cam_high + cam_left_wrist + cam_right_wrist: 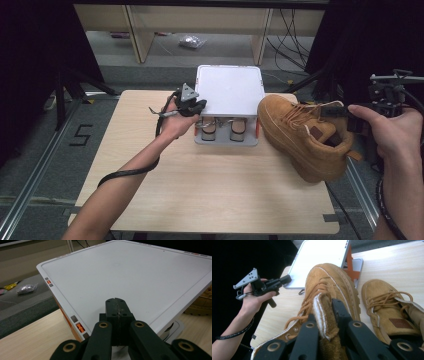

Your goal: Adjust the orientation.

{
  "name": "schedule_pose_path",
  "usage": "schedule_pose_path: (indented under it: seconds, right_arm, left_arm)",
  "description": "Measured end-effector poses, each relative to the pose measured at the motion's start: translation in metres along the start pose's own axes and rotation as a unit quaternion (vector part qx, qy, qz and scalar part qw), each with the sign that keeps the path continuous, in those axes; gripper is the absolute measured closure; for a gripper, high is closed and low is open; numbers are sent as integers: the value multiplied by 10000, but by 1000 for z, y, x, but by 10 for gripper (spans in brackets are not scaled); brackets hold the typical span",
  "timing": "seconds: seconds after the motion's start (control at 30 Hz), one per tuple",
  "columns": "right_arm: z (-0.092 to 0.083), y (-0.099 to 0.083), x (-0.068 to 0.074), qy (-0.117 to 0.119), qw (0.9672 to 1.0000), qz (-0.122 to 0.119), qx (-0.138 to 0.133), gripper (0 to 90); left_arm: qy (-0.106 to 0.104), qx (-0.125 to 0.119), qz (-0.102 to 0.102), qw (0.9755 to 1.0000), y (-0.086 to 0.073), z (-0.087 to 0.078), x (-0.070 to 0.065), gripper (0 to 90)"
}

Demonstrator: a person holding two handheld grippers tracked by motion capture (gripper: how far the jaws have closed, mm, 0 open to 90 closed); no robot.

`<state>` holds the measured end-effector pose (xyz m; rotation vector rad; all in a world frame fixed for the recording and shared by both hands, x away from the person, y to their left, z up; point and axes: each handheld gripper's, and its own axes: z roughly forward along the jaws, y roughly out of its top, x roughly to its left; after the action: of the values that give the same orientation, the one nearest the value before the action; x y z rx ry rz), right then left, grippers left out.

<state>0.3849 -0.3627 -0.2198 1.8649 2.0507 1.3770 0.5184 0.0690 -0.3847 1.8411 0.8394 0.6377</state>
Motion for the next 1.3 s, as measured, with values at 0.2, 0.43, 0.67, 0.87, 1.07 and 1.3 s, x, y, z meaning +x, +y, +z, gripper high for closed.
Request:
schedule_pose_path:
  seconds: [0.2, 0.43, 0.67, 0.87, 1.07, 1.3]
  right_arm:
    - [5, 9, 5, 73, 10000, 16, -32, 842]
    - [15, 19, 9, 204, 9998, 49, -29, 842]
    - [23, 30, 15, 283, 9994, 179, -22, 842]
    - [33, 40, 16, 359, 9992, 159, -55, 841]
    - [43, 48, 18, 416, 9989, 210, -80, 841]
    - [56, 54, 17, 477, 9983, 308, -110, 841]
  left_arm:
    - [-3, -2, -29, 10000, 0, 0, 0, 897]
    - [-7, -3, -30, 10000, 0, 0, 0, 897]
    - [-10, -4, -27, 10000, 0, 0, 0, 897]
    - [-13, -2, -37, 10000, 0, 0, 0, 897]
    - [-18, -9, -17, 10000, 0, 0, 1, 897]
    - [-21, -16, -26, 10000, -1, 0, 0, 897]
